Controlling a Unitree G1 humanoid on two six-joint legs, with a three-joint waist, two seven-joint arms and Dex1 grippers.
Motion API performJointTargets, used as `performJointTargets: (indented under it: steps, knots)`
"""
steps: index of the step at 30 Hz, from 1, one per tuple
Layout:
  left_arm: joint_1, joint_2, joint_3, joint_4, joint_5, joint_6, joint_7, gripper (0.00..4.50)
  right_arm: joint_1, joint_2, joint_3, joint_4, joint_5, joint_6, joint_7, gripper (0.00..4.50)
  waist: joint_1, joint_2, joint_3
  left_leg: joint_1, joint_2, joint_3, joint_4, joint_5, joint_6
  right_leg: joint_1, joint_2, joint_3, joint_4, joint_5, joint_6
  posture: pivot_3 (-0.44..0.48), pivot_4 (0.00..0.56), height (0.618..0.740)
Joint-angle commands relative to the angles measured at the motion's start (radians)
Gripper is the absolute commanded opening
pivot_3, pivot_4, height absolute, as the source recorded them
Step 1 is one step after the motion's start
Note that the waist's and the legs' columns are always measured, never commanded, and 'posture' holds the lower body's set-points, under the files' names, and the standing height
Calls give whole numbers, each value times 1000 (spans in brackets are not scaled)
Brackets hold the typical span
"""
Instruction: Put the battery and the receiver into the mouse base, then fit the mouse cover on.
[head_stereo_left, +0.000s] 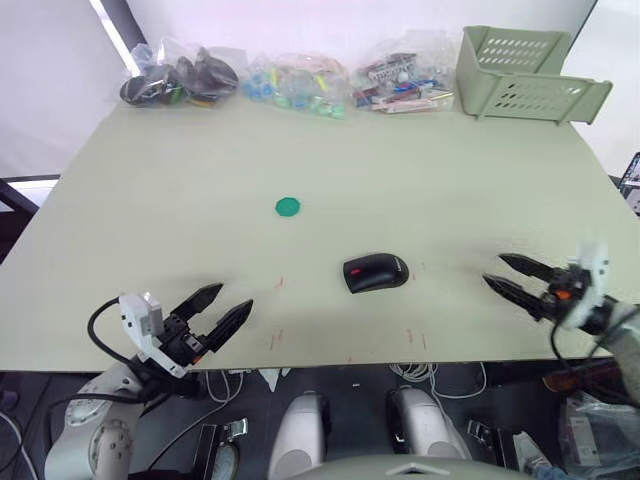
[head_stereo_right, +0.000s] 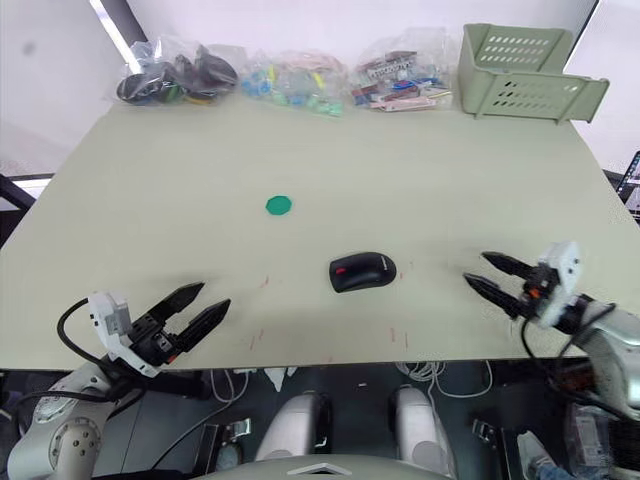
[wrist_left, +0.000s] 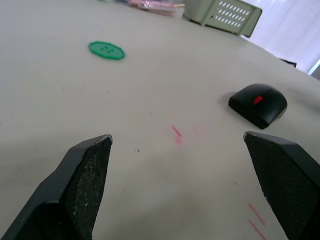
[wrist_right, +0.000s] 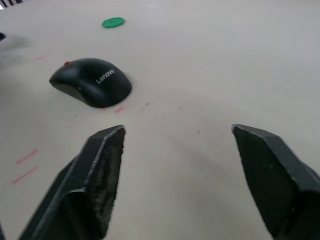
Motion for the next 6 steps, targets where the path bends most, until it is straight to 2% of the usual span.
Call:
performJointTargets:
  steps: [1,6]
  knots:
    - [40,11,38,-26,6,-2,9,4500,67,-46,-90,3,19,-23,46,4463,2,1,0,0,1,-1,0,0,0,0,0,0,0,0,0,0,150,740]
    - [43,20,33,-29,10,18,19,4500,84,-42,-92,24,10,-45,43,4463,1,1,1,0,3,-1,0,0,0,-1,-1,1,-1,0,0,0,150,740]
